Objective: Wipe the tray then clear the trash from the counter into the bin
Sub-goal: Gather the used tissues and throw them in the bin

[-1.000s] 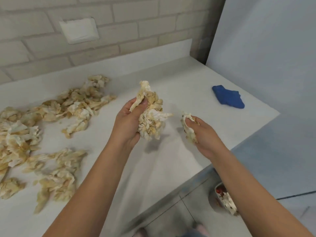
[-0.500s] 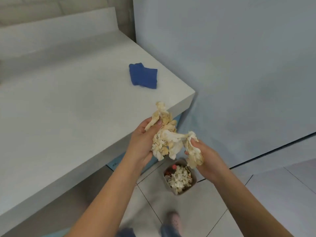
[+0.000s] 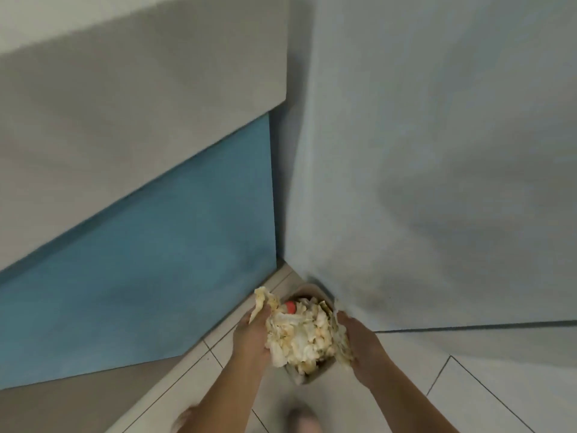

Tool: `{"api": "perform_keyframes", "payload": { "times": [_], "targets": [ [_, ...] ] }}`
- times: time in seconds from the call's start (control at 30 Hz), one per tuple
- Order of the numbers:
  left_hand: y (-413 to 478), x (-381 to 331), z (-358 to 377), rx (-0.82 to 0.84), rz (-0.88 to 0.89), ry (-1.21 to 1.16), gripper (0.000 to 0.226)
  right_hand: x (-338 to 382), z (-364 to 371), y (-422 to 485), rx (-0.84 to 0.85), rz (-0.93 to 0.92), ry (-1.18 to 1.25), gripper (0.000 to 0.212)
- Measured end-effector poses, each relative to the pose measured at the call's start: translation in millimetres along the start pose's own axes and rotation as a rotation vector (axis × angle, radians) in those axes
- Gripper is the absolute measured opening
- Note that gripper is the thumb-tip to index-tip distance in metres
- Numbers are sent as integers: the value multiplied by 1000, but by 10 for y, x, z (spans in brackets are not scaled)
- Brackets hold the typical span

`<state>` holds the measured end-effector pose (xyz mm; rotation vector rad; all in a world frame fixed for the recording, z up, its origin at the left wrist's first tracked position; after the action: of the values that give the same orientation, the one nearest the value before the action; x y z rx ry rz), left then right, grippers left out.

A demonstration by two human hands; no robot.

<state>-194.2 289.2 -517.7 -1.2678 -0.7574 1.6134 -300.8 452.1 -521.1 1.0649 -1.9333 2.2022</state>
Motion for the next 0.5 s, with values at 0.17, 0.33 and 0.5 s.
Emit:
{"api": "perform_keyframes", "payload": {
  "times": [0.17,0.33,0.5],
  "targets": [
    [829,572,-227,-253,100,113,39,-355,-45,806,-122,-46,-111,12],
    [1316,993,-304,-220,222,290,53,-659,-52,1413,-230,-83,-427,51],
    [1538,1276,-254,-42,257,811,56,-774,68,1417,-175,-110,-807,55]
  ]
}}
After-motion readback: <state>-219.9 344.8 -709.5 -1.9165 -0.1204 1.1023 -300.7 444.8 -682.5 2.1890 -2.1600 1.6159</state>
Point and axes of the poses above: each hand's wrist, its own y-axis towards the middle knuckle, its own z-axis out of the palm, x = y × z, the point moved 5 cm from there along y, towards the middle knuckle, and after that the axes turned 13 degrees about -y, right-handed, at the moved point
